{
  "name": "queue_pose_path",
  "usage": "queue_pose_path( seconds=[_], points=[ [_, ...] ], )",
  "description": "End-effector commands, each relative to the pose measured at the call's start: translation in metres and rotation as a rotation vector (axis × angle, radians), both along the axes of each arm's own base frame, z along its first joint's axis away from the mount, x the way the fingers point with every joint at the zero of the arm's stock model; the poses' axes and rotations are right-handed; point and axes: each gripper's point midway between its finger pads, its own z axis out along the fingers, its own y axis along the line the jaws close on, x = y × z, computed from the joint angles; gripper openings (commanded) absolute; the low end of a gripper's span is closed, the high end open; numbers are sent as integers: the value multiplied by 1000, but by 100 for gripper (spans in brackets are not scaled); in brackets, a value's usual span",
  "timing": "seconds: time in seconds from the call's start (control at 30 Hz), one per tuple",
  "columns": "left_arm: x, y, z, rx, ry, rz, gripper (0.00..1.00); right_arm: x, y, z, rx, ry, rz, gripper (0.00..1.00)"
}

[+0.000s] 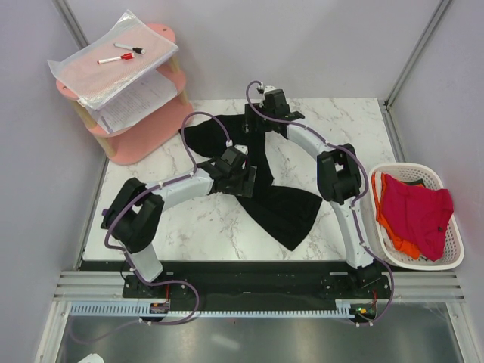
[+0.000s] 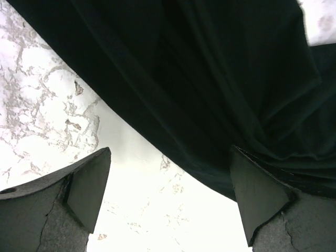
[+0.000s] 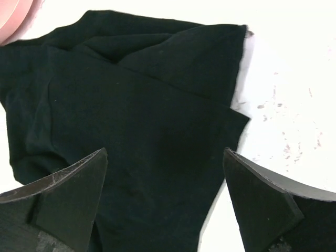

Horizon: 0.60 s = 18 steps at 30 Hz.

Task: Fold and stack the t-shirts
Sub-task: Rotate the tshirt 80 degrees

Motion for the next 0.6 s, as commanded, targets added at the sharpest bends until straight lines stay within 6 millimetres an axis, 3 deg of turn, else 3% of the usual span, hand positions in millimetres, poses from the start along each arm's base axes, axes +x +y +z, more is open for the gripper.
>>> queue_pose_path(
  seconds=[0.0, 0.13, 0.3, 0.33, 0.4, 0.53, 0.57],
  points=[
    [10, 0, 2, 4, -20, 52, 100, 6, 29, 49, 32, -130, 75, 98],
    [14, 5, 18, -1, -63, 79, 100, 1, 44, -1, -6, -65, 100, 98],
    [15, 13, 48, -13, -131, 88, 100, 4, 50, -35, -43, -42, 102, 98],
    [15, 15, 51, -11, -139, 89, 100, 5, 45, -52, -66, -24, 86, 98],
    [14, 18, 58, -15, -152, 94, 100, 7, 42, -65, -86, -11, 70, 98],
    [8, 24, 77, -50, -194, 101, 100, 15, 21, -77, -129, 3, -6, 98],
    [7, 23, 80, -57, -197, 96, 100, 21, 6, -81, -142, 10, -61, 98]
  ],
)
